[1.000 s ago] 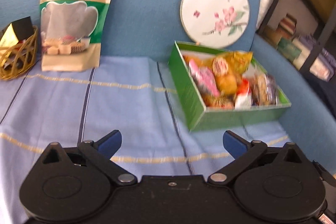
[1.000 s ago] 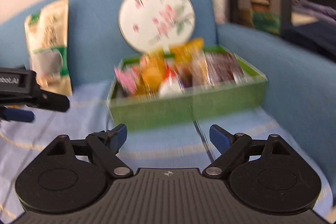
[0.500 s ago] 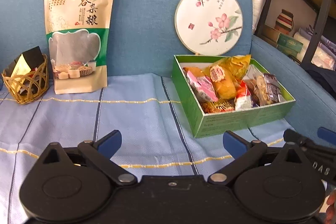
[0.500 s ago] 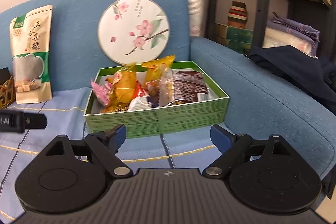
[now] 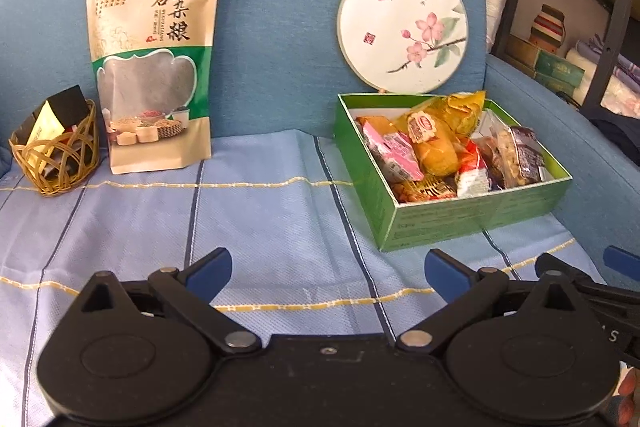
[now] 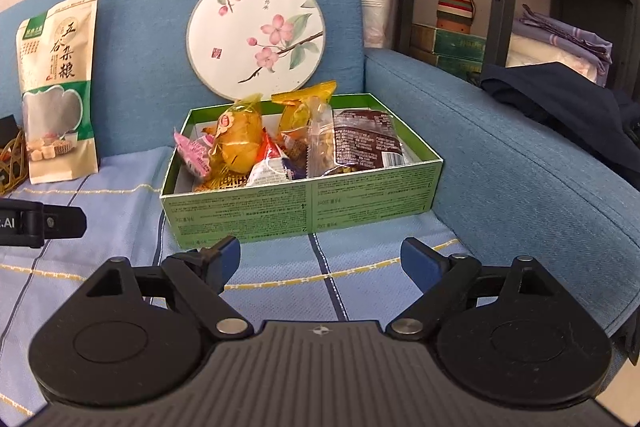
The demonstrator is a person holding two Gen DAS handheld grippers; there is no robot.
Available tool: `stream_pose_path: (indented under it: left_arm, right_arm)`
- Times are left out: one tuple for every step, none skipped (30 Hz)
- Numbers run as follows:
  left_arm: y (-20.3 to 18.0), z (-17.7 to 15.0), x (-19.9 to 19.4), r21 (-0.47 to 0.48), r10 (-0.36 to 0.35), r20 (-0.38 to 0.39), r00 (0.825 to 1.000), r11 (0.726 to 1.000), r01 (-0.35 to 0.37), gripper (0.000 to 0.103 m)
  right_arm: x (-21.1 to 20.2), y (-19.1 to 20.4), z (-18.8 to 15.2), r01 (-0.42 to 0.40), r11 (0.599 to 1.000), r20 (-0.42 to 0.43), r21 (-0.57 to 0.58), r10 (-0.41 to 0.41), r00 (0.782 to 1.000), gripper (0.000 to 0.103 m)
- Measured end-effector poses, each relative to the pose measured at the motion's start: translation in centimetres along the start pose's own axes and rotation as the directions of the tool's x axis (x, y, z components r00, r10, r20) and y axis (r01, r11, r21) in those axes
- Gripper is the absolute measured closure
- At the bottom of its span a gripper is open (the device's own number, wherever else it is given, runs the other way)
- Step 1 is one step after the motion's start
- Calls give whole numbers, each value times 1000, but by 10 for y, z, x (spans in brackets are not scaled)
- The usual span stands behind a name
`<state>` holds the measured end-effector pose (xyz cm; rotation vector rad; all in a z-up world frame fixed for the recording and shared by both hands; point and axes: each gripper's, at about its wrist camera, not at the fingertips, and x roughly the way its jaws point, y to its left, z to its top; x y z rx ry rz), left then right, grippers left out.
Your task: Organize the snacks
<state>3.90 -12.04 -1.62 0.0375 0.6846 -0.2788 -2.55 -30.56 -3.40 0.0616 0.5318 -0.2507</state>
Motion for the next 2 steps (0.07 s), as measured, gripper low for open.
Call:
stream_pose_path:
  left_arm:
    - [-1,0,1,2,0,-4,1000,1000,1,0]
    - [-1,1,1,1,1,-8,1000,1000,-1,0]
  right_arm:
    - [0,0,0,1,1000,-2,-5,-1,1000,0]
    - [0,0,0,3,1000,-2,-8,-3,1000,0]
